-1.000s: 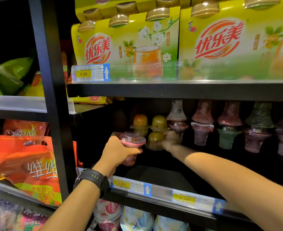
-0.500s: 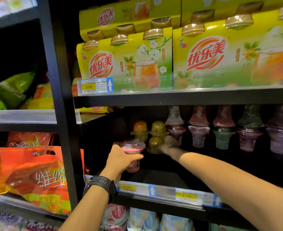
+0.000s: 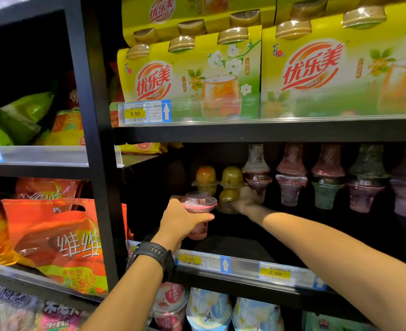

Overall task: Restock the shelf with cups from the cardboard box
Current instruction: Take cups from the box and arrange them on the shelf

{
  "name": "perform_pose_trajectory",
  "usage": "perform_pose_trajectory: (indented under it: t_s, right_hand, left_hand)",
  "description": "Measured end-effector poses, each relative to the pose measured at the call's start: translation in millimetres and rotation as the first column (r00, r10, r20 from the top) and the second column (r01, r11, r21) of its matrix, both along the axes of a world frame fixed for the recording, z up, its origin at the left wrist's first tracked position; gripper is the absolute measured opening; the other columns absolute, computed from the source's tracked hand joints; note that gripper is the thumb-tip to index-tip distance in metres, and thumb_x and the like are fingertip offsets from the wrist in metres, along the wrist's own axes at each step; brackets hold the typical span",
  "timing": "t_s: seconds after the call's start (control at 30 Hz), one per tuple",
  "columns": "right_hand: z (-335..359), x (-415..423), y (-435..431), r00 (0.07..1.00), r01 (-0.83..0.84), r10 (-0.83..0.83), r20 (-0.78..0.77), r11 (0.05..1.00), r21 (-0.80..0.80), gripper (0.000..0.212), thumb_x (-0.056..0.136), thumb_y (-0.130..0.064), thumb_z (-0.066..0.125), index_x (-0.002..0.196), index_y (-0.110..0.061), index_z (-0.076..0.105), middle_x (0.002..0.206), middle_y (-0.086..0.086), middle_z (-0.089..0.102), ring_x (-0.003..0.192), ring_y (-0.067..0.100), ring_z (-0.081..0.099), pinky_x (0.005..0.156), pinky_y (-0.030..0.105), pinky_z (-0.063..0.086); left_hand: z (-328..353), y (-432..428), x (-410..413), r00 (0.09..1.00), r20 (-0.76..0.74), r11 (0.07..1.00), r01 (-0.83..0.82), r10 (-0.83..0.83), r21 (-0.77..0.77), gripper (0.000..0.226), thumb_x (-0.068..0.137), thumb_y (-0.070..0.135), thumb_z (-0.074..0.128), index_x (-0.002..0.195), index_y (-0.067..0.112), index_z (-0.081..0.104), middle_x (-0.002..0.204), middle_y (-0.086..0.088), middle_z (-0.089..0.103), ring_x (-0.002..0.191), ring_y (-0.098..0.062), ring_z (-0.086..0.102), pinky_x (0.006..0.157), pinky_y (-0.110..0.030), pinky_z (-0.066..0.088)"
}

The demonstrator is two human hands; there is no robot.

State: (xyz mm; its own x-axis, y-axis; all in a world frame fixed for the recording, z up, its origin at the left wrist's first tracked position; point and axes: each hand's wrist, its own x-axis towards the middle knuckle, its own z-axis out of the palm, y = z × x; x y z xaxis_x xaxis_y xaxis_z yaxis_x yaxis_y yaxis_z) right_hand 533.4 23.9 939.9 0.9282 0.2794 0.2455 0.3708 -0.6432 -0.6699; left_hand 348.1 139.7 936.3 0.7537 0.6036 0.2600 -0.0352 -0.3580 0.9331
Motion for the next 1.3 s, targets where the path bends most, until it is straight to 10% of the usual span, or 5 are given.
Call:
perform_pose_trajectory:
  t_s: [0.2,0.43,0.53,0.73,1.3]
  right_hand:
    - [14,8,-17,0.972,-0.153,0.178,-0.153,0.975,0.163,0.060,0.081,-0.020,0.073,0.137,-0.022,0.050,0.134,0.005,0.054,0.119,0.025,0.055,0.088,0.032,0.052]
    - [7,13,-40,0.915,-0.096,0.275,-0.295,0.860,0.502,0.061,0.064,-0.016,0.086,0.116,-0.016,0.054,0.120,0.010,0.061,0.104,0.025,0.064,0.073,0.036,0.060]
    - [1,17,-48,0.962,-0.087,0.180,-0.206,0.916,0.390,0.066,0.057,-0.025,0.088,0.117,-0.020,0.060,0.116,0.002,0.060,0.108,0.020,0.059,0.094,0.037,0.052]
    - [11,14,-56,0.968,-0.154,0.183,-0.169,0.973,0.172,0.051,0.056,-0.012,0.090,0.103,-0.015,0.070,0.095,0.004,0.070,0.089,0.018,0.066,0.078,0.029,0.055]
    - [-16,14,-21,0.979,-0.063,0.129,-0.155,0.926,0.373,0.063,0.049,-0.010,0.092,0.108,-0.013,0.071,0.108,0.003,0.070,0.100,0.017,0.063,0.083,0.024,0.050]
  left_hand:
    - [1,2,2,1.000,-0.006,1.000,0.004,-0.004,-0.008,0.083,0.043,0.034,0.097,0.111,0.003,0.061,0.098,-0.011,0.071,0.090,-0.020,0.070,0.070,-0.029,0.060]
    - [-1,3,4,1.000,-0.003,1.000,0.020,-0.020,-0.004,0.075,0.051,0.027,0.096,0.113,0.004,0.061,0.099,-0.010,0.072,0.089,-0.018,0.071,0.059,-0.021,0.054]
    - [-3,3,7,0.999,0.000,0.999,0.032,-0.032,0.003,0.079,0.050,0.029,0.096,0.116,0.004,0.060,0.103,-0.010,0.071,0.093,-0.019,0.070,0.061,-0.020,0.054]
    - [-1,1,6,1.000,0.016,1.000,0.017,-0.018,0.021,0.074,0.054,0.027,0.095,0.114,0.002,0.060,0.102,-0.009,0.070,0.091,-0.016,0.069,0.057,-0.014,0.051]
    - [-4,3,6,0.999,0.022,0.999,0.036,-0.036,0.009,0.079,0.051,0.032,0.096,0.115,0.004,0.059,0.102,-0.008,0.070,0.093,-0.019,0.069,0.059,-0.018,0.050]
